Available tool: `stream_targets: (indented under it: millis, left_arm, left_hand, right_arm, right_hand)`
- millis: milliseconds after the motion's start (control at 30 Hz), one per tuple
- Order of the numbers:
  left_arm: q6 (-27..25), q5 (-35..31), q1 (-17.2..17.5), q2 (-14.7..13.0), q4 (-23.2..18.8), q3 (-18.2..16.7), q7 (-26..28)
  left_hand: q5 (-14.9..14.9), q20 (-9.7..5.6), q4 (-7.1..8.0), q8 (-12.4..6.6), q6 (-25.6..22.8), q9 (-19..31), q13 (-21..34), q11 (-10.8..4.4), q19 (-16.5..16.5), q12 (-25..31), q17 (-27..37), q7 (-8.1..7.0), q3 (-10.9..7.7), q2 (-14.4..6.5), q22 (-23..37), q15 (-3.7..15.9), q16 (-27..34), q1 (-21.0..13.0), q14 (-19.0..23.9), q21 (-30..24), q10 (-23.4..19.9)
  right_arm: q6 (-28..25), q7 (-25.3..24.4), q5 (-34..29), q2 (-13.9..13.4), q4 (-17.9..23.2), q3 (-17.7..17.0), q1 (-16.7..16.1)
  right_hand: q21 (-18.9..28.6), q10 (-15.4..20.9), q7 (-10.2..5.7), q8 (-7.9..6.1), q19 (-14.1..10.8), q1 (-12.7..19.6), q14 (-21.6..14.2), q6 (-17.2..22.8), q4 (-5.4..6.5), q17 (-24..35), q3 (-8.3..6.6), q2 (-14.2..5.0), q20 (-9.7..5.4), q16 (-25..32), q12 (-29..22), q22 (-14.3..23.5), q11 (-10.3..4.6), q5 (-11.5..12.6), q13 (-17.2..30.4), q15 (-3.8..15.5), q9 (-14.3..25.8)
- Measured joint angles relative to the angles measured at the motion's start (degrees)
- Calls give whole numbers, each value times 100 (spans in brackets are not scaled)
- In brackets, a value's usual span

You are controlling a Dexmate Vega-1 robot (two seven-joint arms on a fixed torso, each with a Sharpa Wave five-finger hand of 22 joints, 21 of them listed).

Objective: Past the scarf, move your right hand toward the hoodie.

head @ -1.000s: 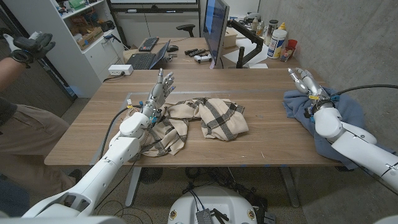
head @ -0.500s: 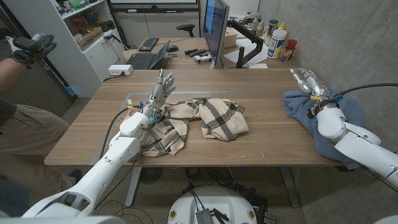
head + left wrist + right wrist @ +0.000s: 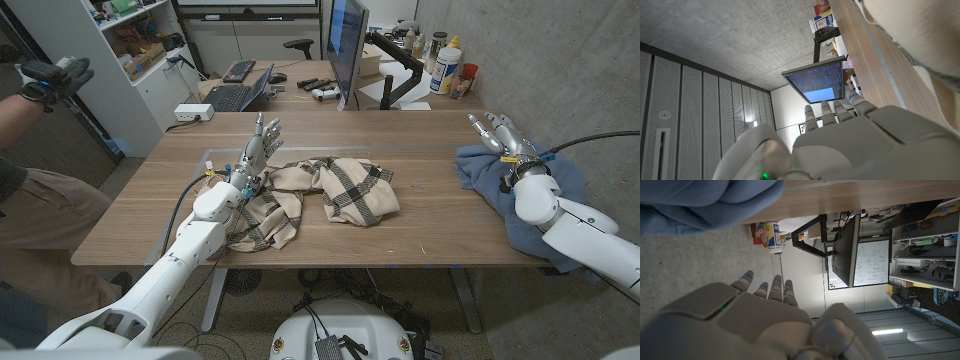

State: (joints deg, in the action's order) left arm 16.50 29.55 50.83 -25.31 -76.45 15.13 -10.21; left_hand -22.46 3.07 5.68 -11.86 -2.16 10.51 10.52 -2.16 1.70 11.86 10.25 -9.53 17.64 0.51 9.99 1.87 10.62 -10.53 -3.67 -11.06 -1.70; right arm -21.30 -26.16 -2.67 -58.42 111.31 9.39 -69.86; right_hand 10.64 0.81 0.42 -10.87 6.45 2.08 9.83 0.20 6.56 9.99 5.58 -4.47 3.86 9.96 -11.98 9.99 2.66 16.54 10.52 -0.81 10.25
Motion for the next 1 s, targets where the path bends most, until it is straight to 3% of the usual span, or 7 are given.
stream_targets:
  millis: [1000]
  left_arm:
    - [-88,-3,-33,37,43,3,-10]
  left_hand:
    - [0,0,0,22,-20,0,0,0,0,0,0,20,0,-30,0,0,0,-30,0,0,0]
  right_arm:
    - [-1136,28,-623,-309,322,310,89]
  right_hand:
    - [0,0,0,0,6,31,0,0,-33,0,-1,-31,-7,0,0,0,0,0,0,0,0]
